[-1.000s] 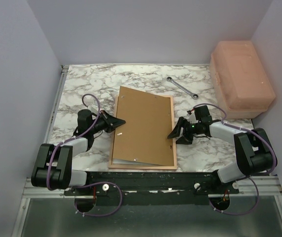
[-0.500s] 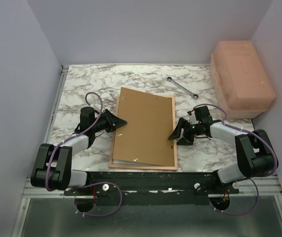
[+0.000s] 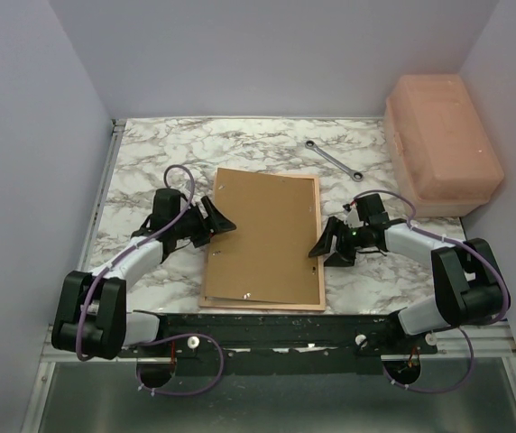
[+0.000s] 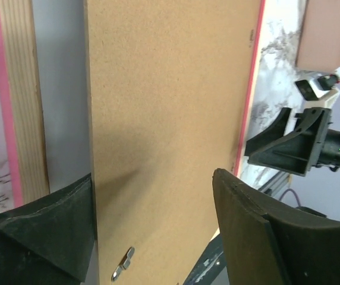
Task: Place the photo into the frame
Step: Place the photo frame item in the photo frame.
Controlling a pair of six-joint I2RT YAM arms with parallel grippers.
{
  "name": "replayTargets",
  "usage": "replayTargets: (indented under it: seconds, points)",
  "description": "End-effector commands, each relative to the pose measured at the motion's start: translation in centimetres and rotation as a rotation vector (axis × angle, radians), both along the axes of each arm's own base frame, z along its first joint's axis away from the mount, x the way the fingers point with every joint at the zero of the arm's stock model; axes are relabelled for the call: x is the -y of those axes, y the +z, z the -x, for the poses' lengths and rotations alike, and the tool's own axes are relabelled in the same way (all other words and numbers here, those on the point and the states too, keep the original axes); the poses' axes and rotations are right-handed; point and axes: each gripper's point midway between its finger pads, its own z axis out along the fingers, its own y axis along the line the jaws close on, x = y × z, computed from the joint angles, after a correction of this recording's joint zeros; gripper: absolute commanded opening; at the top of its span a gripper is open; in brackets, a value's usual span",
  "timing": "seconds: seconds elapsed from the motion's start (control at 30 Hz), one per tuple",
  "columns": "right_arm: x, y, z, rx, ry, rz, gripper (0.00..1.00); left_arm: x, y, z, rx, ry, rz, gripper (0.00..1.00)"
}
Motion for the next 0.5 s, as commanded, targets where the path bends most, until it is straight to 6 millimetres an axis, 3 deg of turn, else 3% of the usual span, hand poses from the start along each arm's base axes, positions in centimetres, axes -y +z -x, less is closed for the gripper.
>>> replayTargets:
  seconds: [0.0, 0.47]
  points:
    - [0.7, -0.6, 0.1, -0.003, 0.01, 0.044, 0.69, -1.1, 0.0, 0.2, 0.008, 0.01, -0.16, 0.74]
    - [2.1, 0.0, 0.3, 0.028, -0.01, 0.129, 0.7, -2.2, -0.7, -0.1, -0.03, 0.007, -0.494, 0.77]
